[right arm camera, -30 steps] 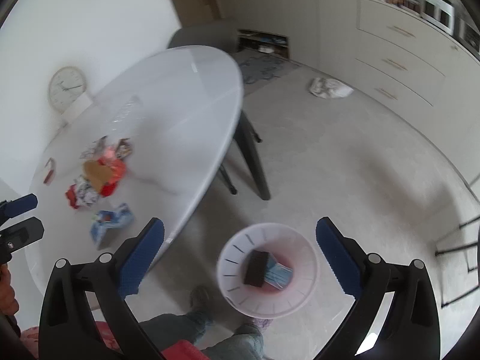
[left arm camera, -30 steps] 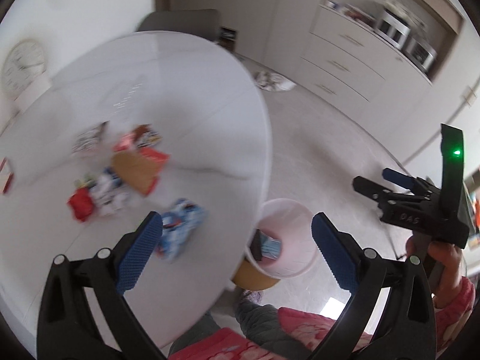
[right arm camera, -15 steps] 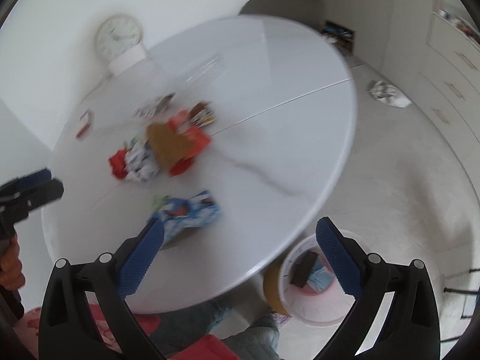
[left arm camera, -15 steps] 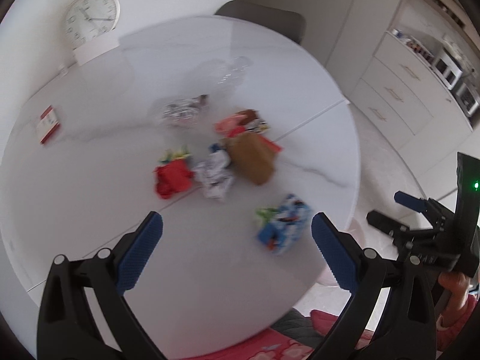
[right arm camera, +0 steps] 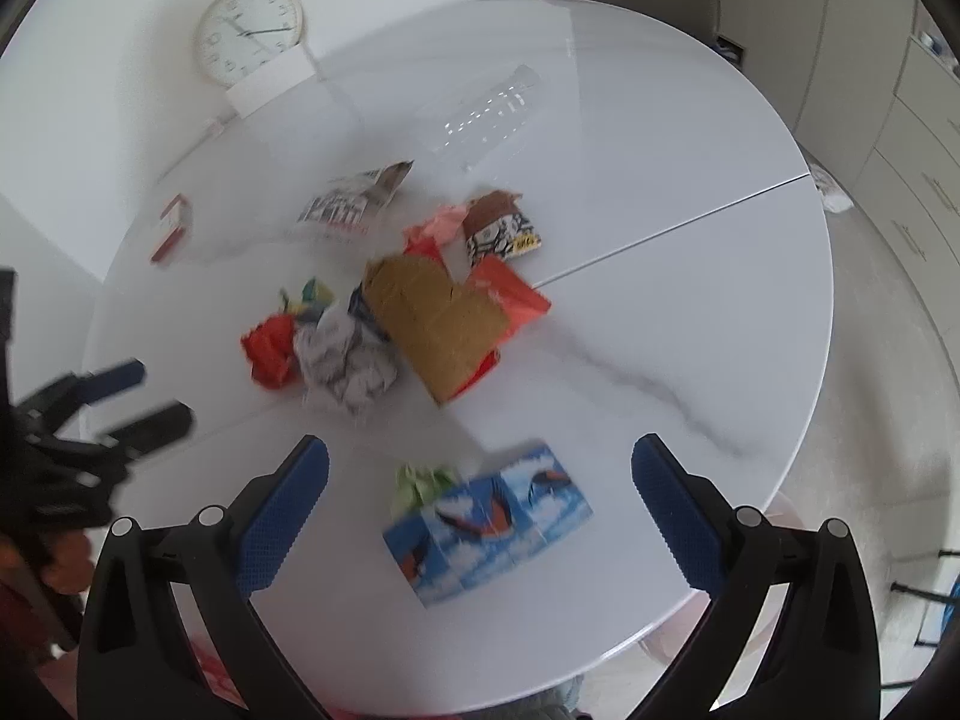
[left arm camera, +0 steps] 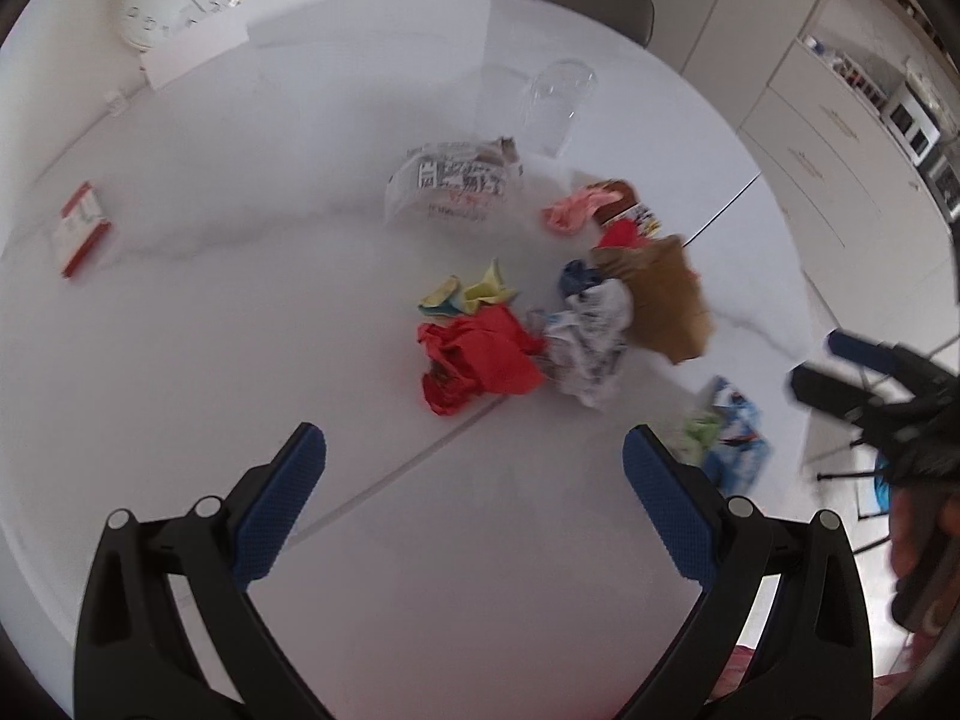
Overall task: Collect trash
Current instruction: 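Move both tools back over the table toward the crumpled papers, then grasp the crumpled red paper with the left tool while the right tool grasps the crumpled receipt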
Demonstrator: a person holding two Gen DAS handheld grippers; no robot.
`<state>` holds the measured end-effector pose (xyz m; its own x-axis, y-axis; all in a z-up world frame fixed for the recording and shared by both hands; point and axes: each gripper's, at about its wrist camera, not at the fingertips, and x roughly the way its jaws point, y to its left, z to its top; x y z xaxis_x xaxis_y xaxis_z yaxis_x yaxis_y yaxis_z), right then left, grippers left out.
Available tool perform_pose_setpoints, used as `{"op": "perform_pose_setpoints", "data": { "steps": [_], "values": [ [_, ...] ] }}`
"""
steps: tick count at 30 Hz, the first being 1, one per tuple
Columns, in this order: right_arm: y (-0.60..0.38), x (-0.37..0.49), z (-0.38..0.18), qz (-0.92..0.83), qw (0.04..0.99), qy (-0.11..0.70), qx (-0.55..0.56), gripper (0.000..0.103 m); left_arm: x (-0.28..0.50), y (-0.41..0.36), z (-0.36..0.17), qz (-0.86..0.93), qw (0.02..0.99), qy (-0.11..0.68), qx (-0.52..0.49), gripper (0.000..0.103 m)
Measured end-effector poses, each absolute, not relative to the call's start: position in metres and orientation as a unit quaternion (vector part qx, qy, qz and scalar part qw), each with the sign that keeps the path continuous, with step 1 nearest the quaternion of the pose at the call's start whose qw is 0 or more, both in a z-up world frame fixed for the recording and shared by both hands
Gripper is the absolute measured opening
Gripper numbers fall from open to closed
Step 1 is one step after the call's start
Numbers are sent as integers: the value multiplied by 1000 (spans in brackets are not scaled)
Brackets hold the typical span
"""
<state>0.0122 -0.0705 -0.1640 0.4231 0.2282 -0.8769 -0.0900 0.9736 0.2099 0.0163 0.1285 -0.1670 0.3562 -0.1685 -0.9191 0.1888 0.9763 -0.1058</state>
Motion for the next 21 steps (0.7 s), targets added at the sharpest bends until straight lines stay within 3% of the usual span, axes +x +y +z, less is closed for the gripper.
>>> {"op": "perform_pose_setpoints", "data": {
  "steps": [9,12,17,21],
  "values": [
    [-77,17,-169,46,832,547,76,100,66,143,-214,-130,810,569,-60,91],
    [-74,14,-170,48,831,550,74,100,73,136,-228,-137,803,576,-72,82],
    [-57,11,-165,75,833,545,61,100,73,135,-238,-143,797,580,-93,57],
    [-38,11,-165,105,832,541,58,99,70,139,-238,-148,798,575,-104,54]
  ]
}}
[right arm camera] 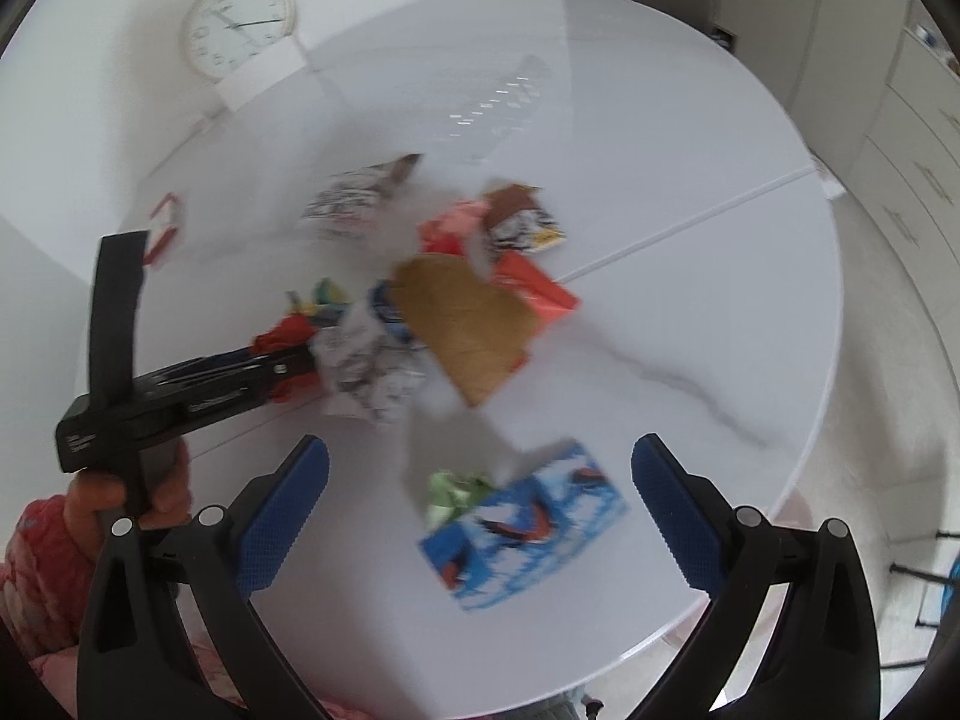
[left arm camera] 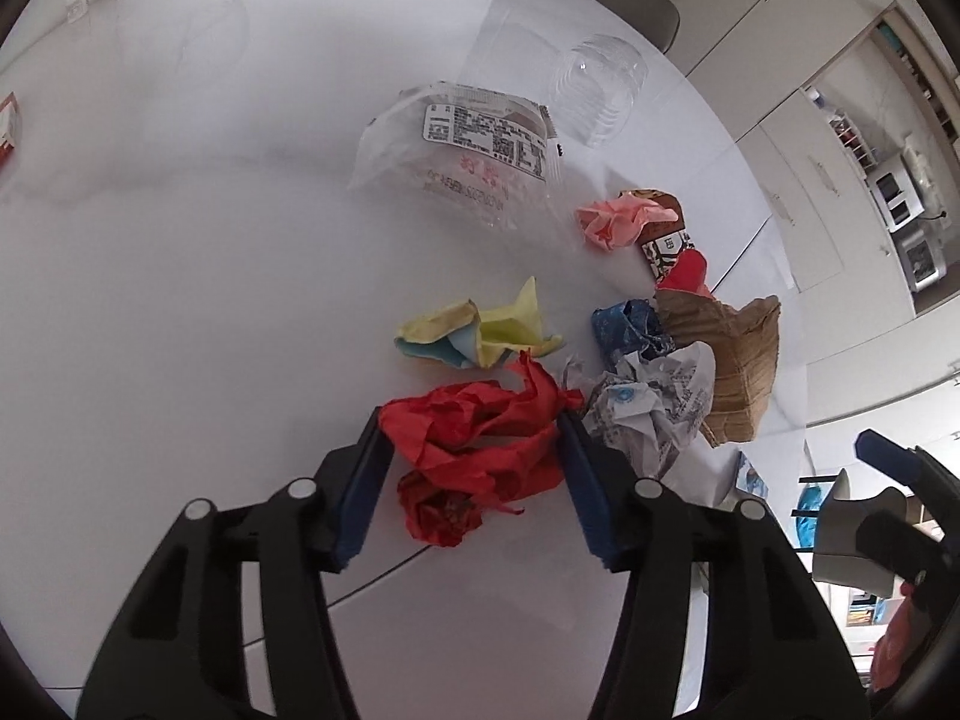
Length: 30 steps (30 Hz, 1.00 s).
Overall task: Collect trash
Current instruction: 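Grasp the crumpled red paper with the left tool while the right tool grasps the crumpled receipt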
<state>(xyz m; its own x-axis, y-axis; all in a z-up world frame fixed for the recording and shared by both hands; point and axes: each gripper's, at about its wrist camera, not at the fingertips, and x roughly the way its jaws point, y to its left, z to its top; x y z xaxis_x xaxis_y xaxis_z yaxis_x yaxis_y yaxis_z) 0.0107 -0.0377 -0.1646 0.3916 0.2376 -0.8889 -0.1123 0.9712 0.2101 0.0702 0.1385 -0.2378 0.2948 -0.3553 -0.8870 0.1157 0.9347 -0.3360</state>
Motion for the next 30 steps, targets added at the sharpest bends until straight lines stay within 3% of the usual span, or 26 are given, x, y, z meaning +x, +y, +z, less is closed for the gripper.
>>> {"op": "perform_pose_setpoints", "data": {
  "steps": [1,13,16,18,20,23,30],
  "values": [
    [-30,12,-166,116,829,543,58,97,69,141,-236,-148,800,572,-106,48],
    [37,52,-222,95,807,577,88,90,44,176,-196,-135,819,549,-98,48],
    [46,60,-233,85,807,579,86,79,36,185,-188,-127,818,551,-103,48],
    [51,64,-237,80,810,576,81,64,31,190,-185,-114,816,557,-105,48],
    [52,66,-240,79,812,573,80,55,26,194,-183,-107,815,559,-110,48],
    [49,63,-235,94,811,571,90,49,22,195,-176,-103,819,555,-103,48],
    [14,21,-185,161,822,534,114,49,17,163,-151,-133,829,537,-82,48]
  ]
}}
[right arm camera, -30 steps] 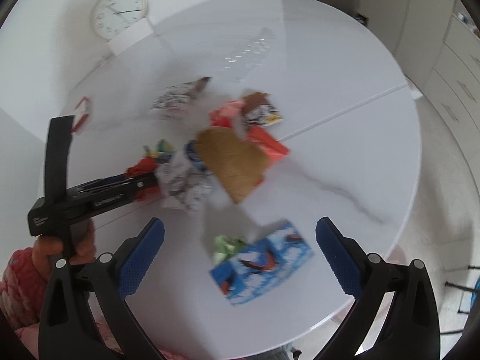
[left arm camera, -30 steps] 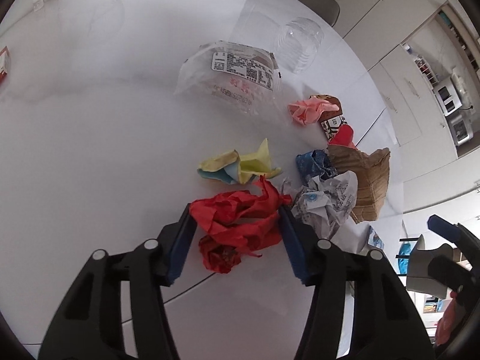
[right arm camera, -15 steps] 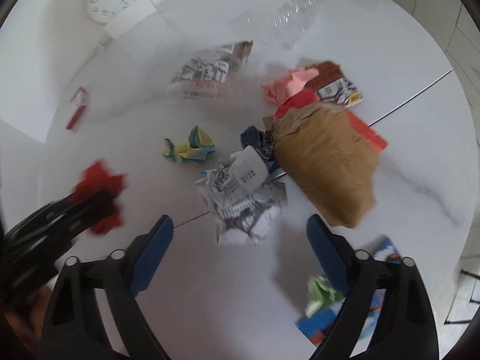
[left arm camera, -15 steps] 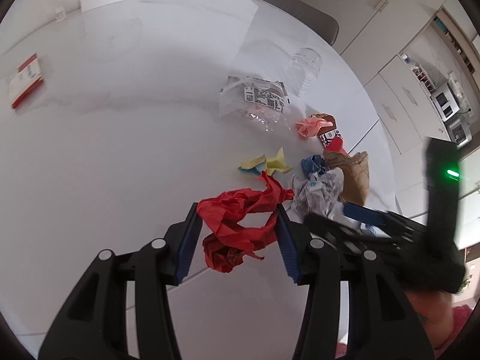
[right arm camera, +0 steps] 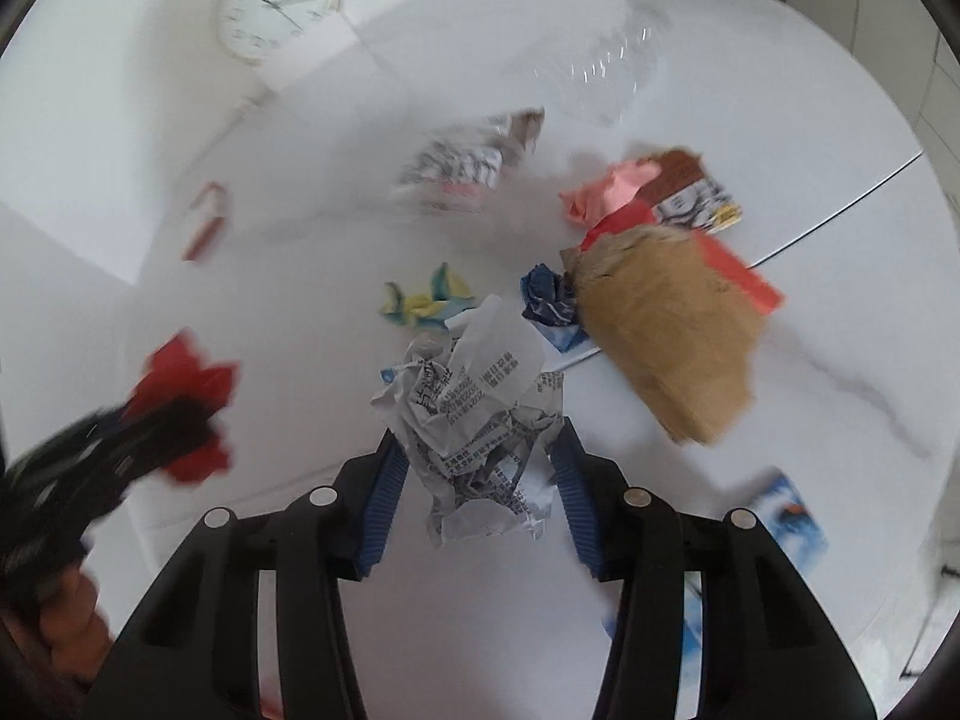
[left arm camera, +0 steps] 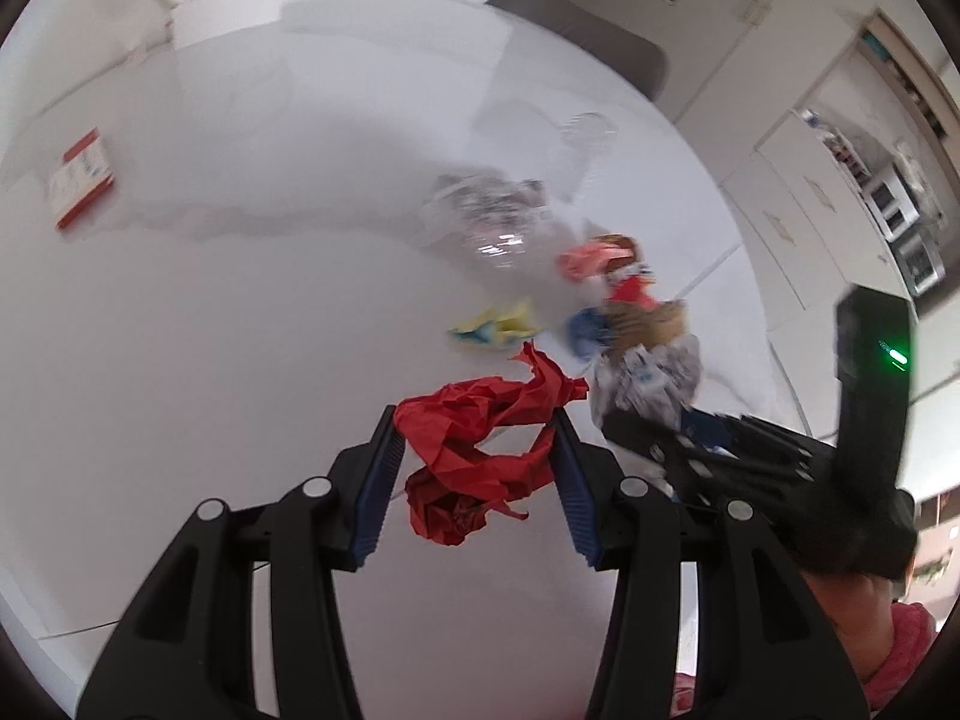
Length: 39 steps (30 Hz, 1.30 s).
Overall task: Collect trash
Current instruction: 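Grasp the crumpled red paper with the left tool while the right tool grasps the crumpled receipt, then carry the red paper and receipt over the wastebasket and release both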
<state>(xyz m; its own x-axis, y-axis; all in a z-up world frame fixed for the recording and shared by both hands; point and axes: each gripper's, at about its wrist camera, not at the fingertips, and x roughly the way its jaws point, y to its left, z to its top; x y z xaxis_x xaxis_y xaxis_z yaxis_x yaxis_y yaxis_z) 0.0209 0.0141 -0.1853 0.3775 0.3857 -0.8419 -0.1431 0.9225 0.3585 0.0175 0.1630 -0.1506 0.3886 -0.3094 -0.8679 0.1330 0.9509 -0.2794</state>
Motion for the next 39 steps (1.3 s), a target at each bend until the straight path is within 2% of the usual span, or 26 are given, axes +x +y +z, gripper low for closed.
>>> {"op": "perform_pose_setpoints", "data": {
  "steps": [5,8,12,19,22,24,25,27,30,36,37,39],
  "values": [
    [-51,-33,-150,118,853,498,101,49,9,111,-135,-185,827,528,-56,48],
    [-107,-69,-150,51,865,492,84,49,1,66,-132,-230,816,529,-40,48],
    [-183,-108,-191,-42,847,519,106,50,-16,6,-132,-287,795,535,-9,48],
    [-272,-130,-277,-96,797,569,179,52,-38,-74,-141,-342,758,554,35,48],
    [-286,-129,-302,-99,778,587,200,63,-46,-104,-143,-353,750,556,64,48],
    [-298,-133,-310,-112,768,596,204,78,-52,-123,-148,-357,743,560,79,48],
    [-304,-136,-310,-116,768,595,208,80,-55,-135,-151,-361,739,562,88,48],
    [-316,-145,-304,-121,770,587,216,92,-63,-148,-155,-364,735,564,98,48],
    [-323,-151,-294,-129,774,579,221,96,-69,-176,-166,-370,722,573,113,48],
    [-358,-190,-277,-152,774,572,225,96,-81,-229,-197,-377,702,590,132,48],
    [-365,-196,-274,-155,775,570,225,96,-82,-234,-200,-377,700,591,133,50],
    [-370,-199,-269,-160,777,566,223,96,-83,-241,-206,-375,698,597,125,65]
  ]
}}
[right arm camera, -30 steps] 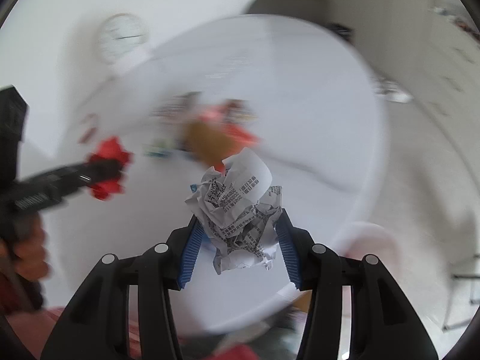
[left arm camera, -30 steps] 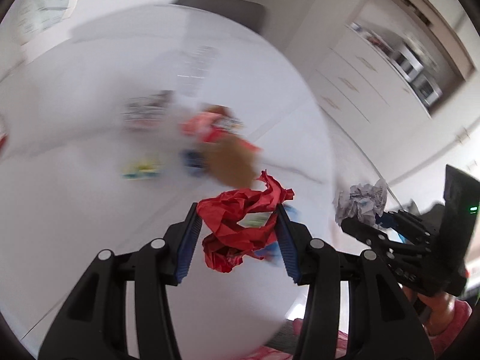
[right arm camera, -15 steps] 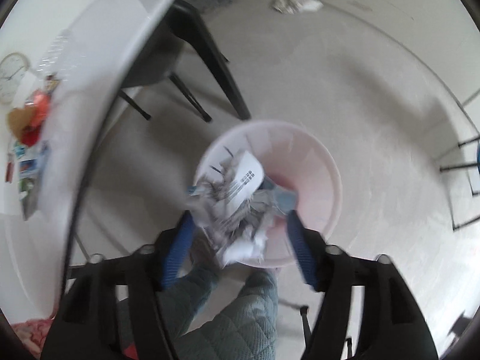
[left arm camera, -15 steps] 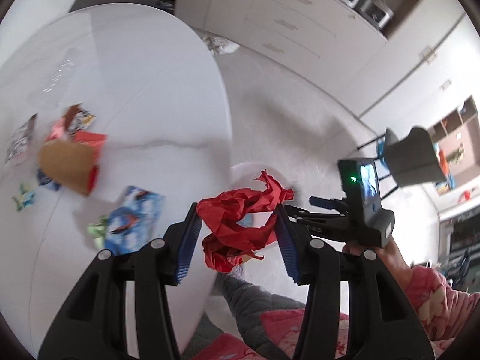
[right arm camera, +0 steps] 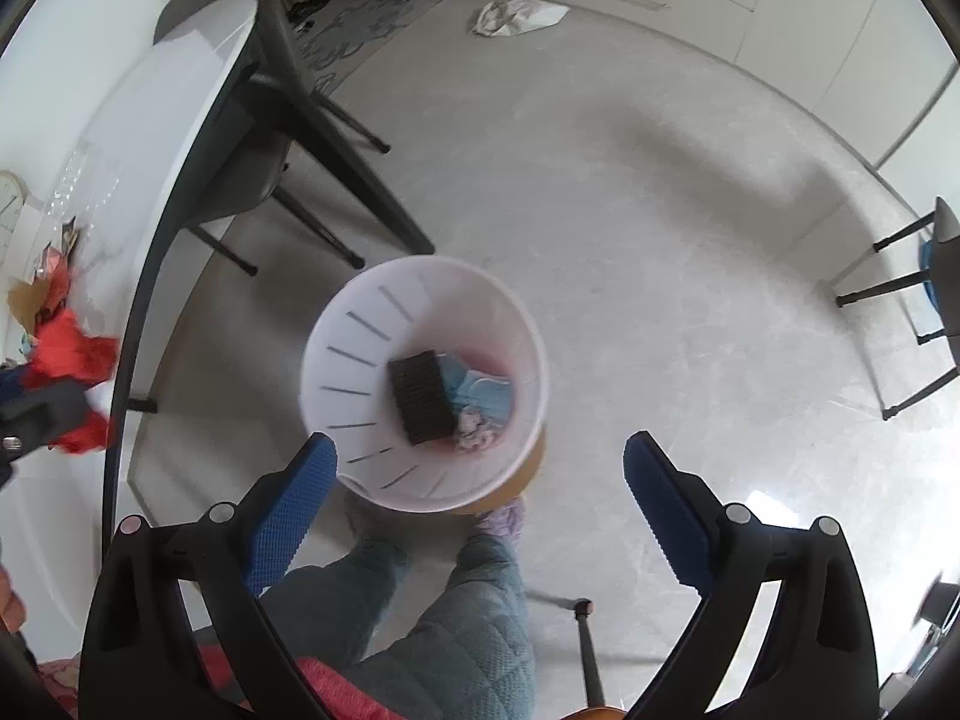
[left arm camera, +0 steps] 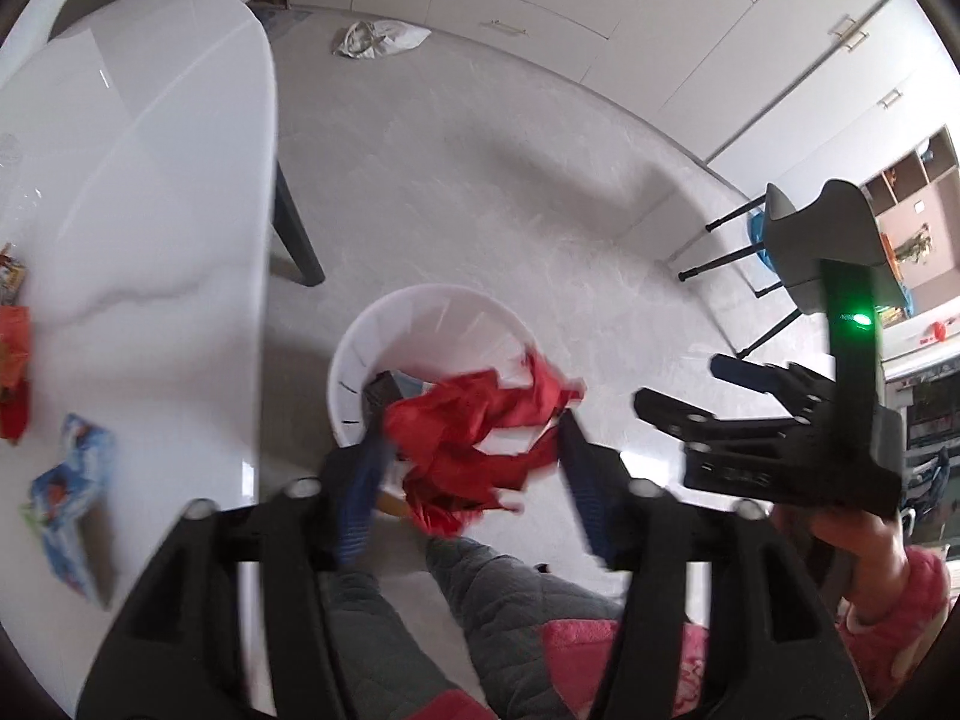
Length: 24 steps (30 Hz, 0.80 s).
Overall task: Collect trash
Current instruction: 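Carry the red paper and receipt over the wastebasket and release both, then move both tools back over the table toward the tissue box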
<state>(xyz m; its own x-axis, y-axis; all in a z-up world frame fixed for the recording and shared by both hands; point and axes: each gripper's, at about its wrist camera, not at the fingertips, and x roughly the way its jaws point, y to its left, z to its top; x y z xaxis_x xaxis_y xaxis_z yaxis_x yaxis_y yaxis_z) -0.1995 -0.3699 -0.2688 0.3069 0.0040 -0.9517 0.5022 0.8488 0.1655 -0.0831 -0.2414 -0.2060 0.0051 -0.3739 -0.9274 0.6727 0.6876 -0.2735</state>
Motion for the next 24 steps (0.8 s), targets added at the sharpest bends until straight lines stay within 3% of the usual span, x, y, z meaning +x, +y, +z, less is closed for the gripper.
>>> {"op": "perform_pose_setpoints", "data": {
  "steps": [1,2,5,12,24],
  "values": [
    [-375,-203,-266,-162,779,564,222,96,-83,-244,-208,-371,699,600,117,78],
    [-377,-204,-263,-164,780,562,222,96,-83,-245,-208,-368,700,602,109,84],
    [-384,-209,-257,-164,785,554,222,96,-86,-247,-202,-366,703,603,97,92],
    [-381,-201,-244,-150,796,542,224,96,-83,-231,-177,-343,729,583,101,95],
    [-319,-144,-210,-77,823,531,184,96,-55,-121,-122,-258,796,546,49,95]
  ]
}}
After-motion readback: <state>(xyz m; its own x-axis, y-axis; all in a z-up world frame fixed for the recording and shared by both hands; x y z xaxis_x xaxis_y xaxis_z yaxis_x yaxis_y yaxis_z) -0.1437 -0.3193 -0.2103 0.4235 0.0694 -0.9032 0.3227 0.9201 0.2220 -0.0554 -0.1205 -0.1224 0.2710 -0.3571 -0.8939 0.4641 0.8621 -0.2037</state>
